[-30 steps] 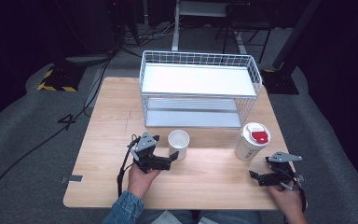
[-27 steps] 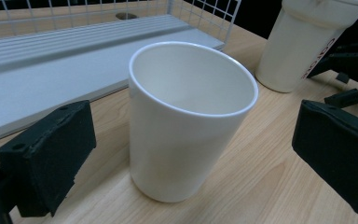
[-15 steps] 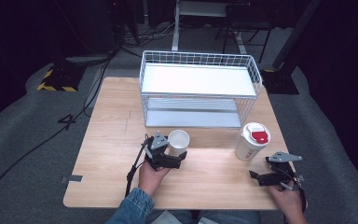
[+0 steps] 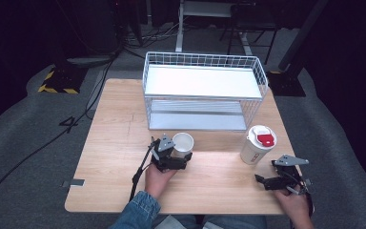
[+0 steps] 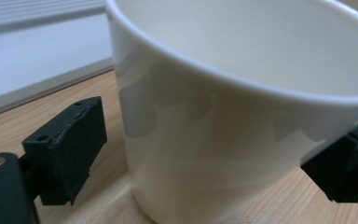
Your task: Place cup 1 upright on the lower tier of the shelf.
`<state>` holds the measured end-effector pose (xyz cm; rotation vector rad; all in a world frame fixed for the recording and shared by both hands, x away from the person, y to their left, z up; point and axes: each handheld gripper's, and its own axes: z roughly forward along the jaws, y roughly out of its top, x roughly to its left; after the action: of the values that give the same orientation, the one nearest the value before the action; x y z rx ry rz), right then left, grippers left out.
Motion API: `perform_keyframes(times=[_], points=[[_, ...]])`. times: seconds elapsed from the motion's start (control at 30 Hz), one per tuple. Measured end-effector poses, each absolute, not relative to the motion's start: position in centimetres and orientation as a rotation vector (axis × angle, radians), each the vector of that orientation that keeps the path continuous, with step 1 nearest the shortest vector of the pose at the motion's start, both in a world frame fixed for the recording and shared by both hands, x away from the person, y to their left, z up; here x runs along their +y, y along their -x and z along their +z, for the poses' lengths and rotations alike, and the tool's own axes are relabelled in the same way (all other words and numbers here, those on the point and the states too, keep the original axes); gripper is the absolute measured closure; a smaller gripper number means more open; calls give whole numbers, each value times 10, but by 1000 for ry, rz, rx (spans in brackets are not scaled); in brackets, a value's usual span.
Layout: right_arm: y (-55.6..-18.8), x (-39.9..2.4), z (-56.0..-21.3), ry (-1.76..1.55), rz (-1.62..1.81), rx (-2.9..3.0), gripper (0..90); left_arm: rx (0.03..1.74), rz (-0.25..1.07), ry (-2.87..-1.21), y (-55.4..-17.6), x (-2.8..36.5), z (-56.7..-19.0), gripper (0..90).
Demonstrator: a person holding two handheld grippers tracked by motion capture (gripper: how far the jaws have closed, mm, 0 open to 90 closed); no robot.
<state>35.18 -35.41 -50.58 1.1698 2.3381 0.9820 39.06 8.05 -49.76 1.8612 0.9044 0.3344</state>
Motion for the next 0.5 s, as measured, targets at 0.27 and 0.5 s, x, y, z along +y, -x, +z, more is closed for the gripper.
perform_keyframes(times=[0.27, 0.5], points=[[-352, -354, -506, -1169, 982, 2338, 21, 882, 346, -1880, -390, 79, -499, 145], [-352, -354, -506, -1169, 982, 2337, 22, 878, 358, -1895, -389, 78, -498, 196]])
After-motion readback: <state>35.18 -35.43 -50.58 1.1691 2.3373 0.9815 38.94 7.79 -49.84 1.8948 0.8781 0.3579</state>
